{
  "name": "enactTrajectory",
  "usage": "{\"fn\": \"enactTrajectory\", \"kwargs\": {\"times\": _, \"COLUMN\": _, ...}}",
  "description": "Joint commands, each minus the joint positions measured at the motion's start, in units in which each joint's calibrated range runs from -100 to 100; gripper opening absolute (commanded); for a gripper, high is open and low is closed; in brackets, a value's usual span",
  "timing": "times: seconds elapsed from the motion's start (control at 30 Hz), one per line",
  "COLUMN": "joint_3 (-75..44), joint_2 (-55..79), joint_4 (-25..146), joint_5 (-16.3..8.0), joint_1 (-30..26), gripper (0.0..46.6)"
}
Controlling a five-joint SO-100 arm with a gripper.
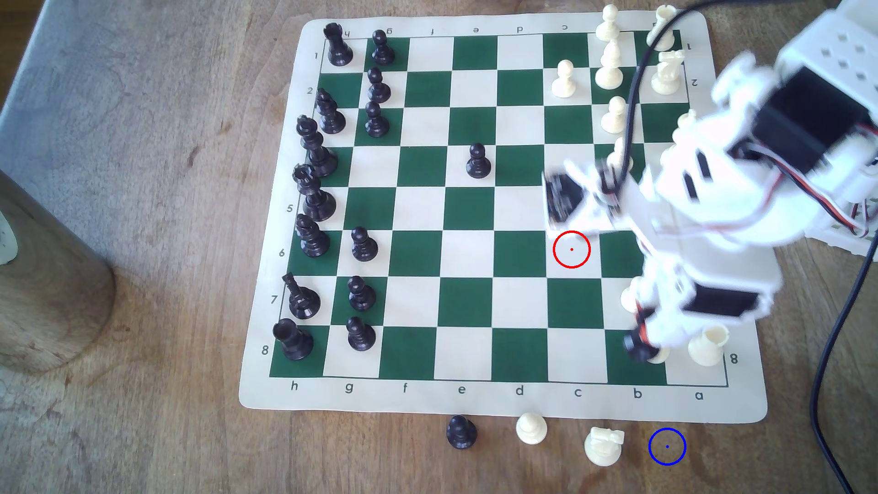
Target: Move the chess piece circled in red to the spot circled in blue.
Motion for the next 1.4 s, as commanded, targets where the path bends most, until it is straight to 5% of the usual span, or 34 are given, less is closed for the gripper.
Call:
{"fn": "enactTrajectory", "kwargs": {"times": 0.0, "joint_3": -6.7, "joint_2": 3.0, "joint_4": -3.8, "joint_5": -0.3, "joint_1": -3.4, "gripper": 0.4}}
{"fn": "enactTrajectory", "kwargs": {"times": 0.4, "joint_3": -8.6, "joint_2": 16.3, "joint_4": -10.7, "joint_5": -1.0, "joint_1": -11.0, "gripper": 0.5}}
{"fn": "enactTrajectory", "kwargs": {"times": 1.2, "joint_3": -11.5, "joint_2": 21.7, "joint_4": -11.1, "joint_5": -0.4, "joint_1": -9.0, "gripper": 1.0}}
{"fn": "enactTrajectory", "kwargs": {"times": 1.33, "joint_3": -11.5, "joint_2": 21.5, "joint_4": -10.3, "joint_5": 0.0, "joint_1": -8.7, "gripper": 12.6}}
{"fn": "enactTrajectory", "kwargs": {"times": 1.37, "joint_3": -11.5, "joint_2": 21.5, "joint_4": -9.7, "joint_5": 0.5, "joint_1": -8.7, "gripper": 20.9}}
